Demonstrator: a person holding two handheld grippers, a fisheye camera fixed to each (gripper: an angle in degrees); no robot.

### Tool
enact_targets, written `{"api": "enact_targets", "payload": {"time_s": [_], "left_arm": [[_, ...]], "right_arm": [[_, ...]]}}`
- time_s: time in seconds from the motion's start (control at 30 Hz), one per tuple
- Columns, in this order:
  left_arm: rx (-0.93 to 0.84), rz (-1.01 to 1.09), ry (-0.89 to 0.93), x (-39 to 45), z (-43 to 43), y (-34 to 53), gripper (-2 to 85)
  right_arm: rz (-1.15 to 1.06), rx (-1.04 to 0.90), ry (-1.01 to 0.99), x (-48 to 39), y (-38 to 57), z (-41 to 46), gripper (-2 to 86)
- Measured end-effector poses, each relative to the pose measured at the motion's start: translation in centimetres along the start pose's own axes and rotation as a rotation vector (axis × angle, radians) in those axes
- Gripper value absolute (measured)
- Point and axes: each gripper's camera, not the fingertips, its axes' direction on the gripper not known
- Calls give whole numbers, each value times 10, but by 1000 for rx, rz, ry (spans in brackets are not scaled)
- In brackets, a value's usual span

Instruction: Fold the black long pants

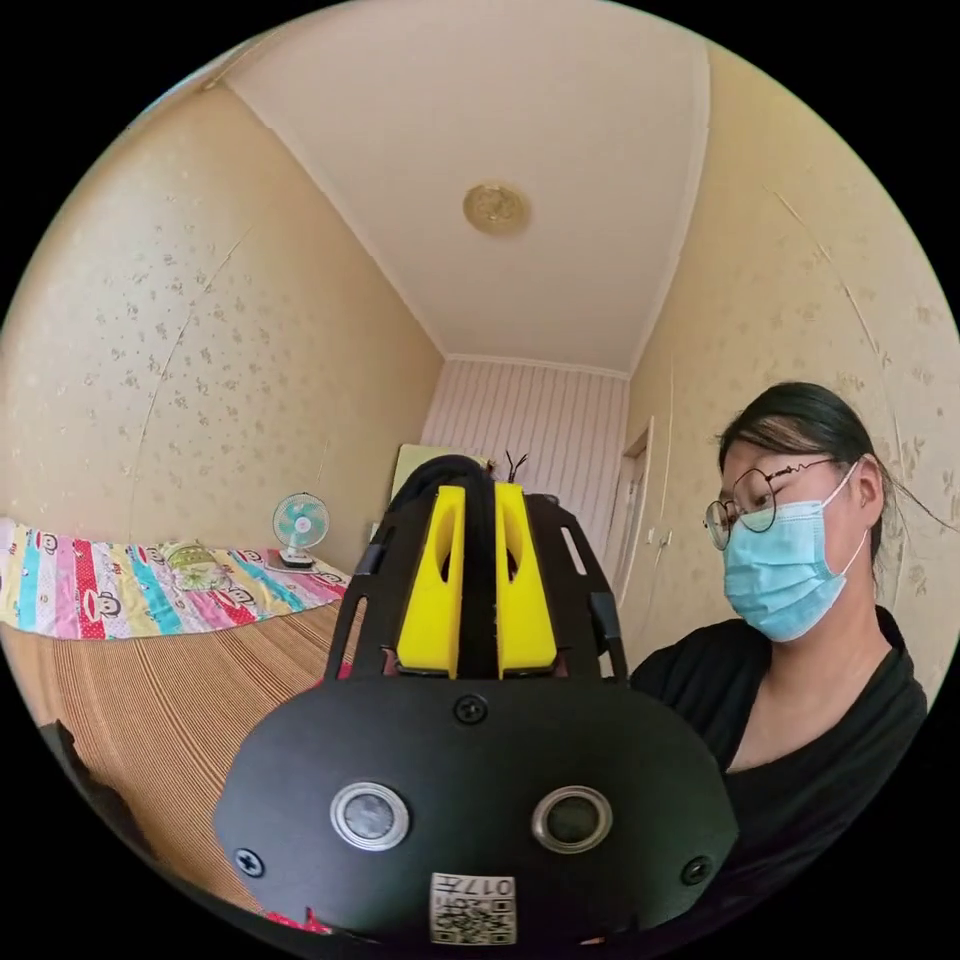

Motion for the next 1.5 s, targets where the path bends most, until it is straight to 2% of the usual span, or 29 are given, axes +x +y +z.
{"api": "enact_targets", "payload": {"time_s": [0.1,0.17,0.33,0.4,0.5,0.6,0.77,0.87,0.93,1.03,1.13,1.27,1.33,1.5], "left_arm": [[-50,-114,-53,-35,27,-9,54],[-96,-183,-124,-76,51,-9,53],[-225,-355,-255,-220,122,0,51],[-229,-349,-278,-239,132,6,52],[-284,-241,-327,-238,142,24,52],[-374,-221,-372,-232,149,97,53],[-534,-336,-317,-193,137,287,55],[-602,-501,-288,-159,125,394,62],[-664,-691,-334,-142,120,462,68],[-690,-843,-397,-137,115,509,84],[-612,-895,-356,-153,109,500,129],[-482,-789,-424,-184,110,444,189],[-510,-738,-502,-218,134,415,236],[-627,-786,-528,-284,196,410,248]], "right_arm": [[43,-41,103,18,-10,10,11],[144,-96,193,66,-6,27,10],[256,-202,437,160,0,75,7],[304,-196,446,183,5,85,6],[259,-176,451,188,26,97,6],[229,-233,469,173,91,112,7],[428,-336,318,127,270,108,15],[642,-342,201,94,365,97,24],[774,-408,224,76,411,96,34],[967,-444,252,71,455,88,55],[1023,-378,240,95,450,67,98],[959,-289,344,154,406,44,181],[951,-301,370,186,393,48,209],[995,-457,417,259,394,82,240]]}}
